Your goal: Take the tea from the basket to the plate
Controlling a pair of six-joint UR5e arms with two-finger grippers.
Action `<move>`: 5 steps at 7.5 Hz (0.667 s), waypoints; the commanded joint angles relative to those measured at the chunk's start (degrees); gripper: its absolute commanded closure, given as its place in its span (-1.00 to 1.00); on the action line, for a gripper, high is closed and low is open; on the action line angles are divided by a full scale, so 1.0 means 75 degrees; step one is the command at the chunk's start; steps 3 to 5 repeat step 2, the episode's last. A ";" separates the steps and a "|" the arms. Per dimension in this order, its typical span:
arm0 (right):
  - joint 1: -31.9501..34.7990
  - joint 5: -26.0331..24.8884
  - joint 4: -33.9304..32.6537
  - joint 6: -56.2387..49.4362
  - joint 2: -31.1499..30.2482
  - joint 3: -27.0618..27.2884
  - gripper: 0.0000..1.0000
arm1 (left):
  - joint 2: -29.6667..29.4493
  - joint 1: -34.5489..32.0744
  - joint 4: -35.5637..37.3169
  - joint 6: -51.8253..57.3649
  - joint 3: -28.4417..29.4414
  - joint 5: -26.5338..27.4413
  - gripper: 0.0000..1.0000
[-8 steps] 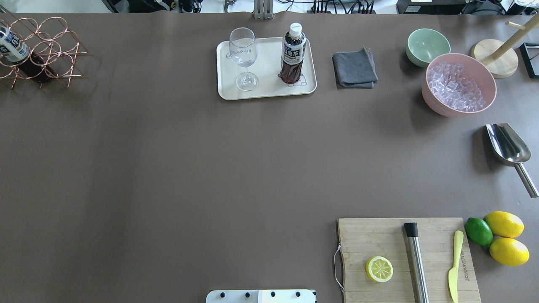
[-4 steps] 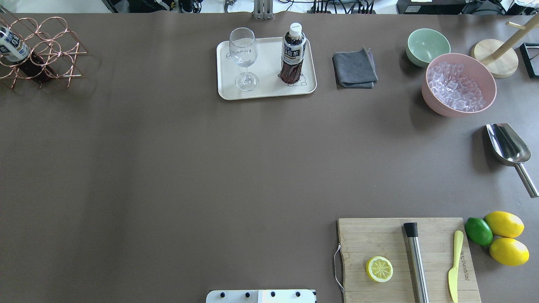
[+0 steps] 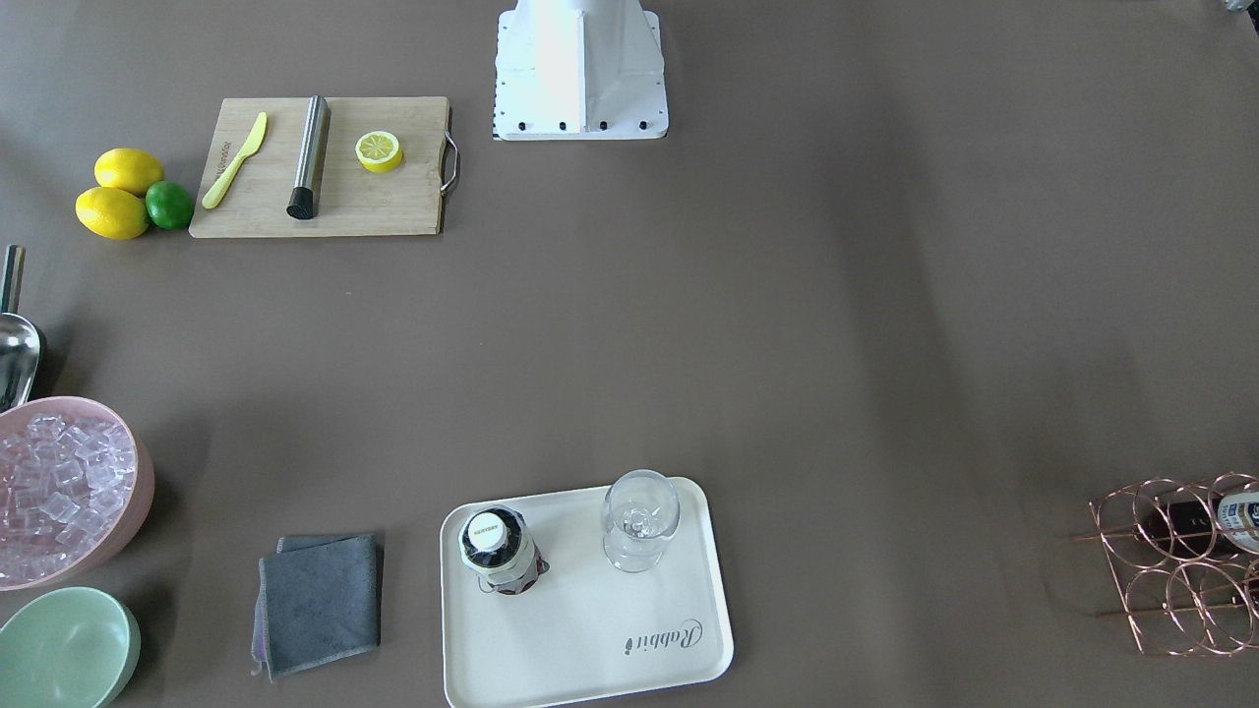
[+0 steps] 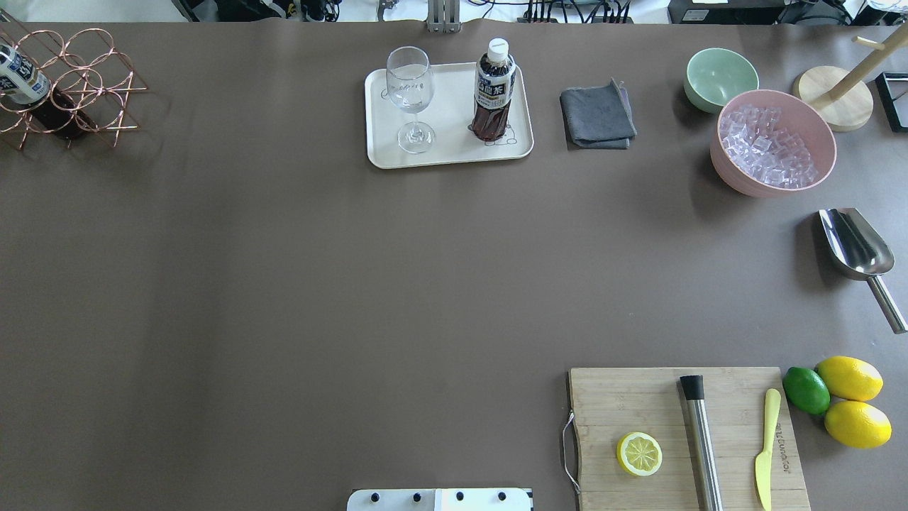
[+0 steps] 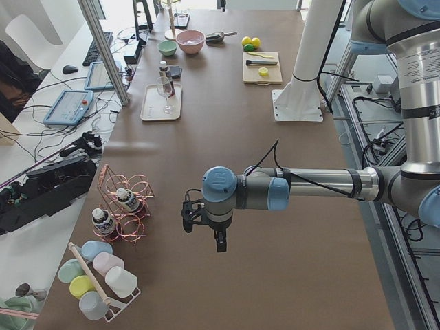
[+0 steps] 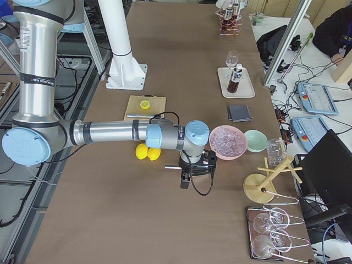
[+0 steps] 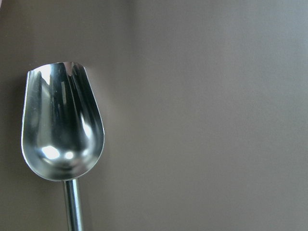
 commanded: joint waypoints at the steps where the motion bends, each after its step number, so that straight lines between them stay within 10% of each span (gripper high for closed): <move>1: 0.0017 0.0000 0.0000 0.0000 0.0000 0.0000 -1.00 | -0.0014 0.0009 0.0000 0.0000 0.0015 0.0048 -0.97; 5: 0.0029 0.0000 0.0000 0.0000 0.0000 0.0000 -1.00 | -0.0014 0.0020 0.0000 -0.0012 0.0061 0.0060 -0.97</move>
